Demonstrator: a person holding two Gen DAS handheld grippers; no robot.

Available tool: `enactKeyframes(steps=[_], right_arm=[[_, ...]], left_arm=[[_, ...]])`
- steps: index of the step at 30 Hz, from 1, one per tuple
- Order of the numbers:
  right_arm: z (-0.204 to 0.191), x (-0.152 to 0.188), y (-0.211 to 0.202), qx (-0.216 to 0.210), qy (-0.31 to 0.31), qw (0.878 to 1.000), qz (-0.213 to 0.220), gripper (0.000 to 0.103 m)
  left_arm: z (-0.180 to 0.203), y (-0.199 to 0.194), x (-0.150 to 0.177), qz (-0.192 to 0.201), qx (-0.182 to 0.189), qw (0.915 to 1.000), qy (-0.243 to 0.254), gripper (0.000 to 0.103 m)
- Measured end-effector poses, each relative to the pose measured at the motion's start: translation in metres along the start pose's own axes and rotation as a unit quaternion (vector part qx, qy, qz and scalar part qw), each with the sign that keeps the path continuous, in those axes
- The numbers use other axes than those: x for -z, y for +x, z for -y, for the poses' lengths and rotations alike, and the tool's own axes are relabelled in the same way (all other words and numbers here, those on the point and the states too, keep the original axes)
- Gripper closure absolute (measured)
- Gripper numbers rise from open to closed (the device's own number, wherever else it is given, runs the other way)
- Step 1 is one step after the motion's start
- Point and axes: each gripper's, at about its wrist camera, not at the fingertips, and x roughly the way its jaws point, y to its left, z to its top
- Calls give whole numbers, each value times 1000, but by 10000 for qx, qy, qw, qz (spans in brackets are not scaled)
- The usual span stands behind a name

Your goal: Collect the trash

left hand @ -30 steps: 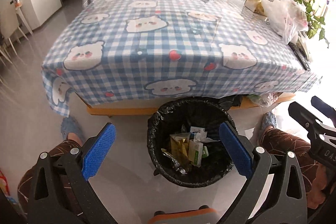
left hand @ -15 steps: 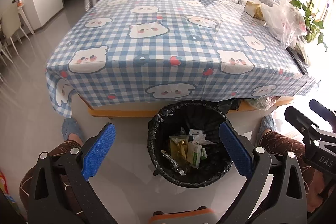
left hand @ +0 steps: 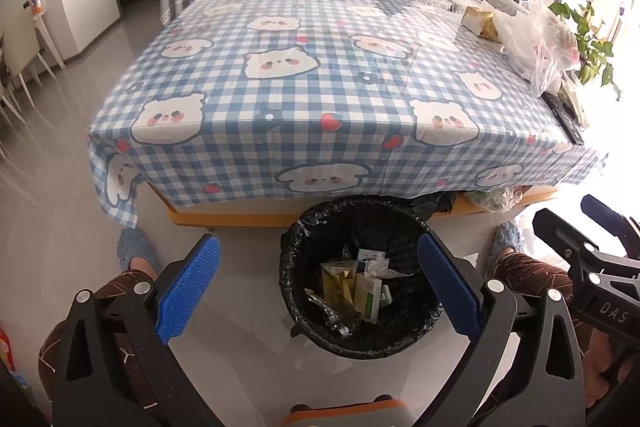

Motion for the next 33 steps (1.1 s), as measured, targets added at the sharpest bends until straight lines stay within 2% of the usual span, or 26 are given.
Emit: enactKeyframes(steps=[33], right_arm=[[-1,1,-2,-62,67,10000,10,8]], left_arm=[[0,0,2,-13,8,10000,-23,6]])
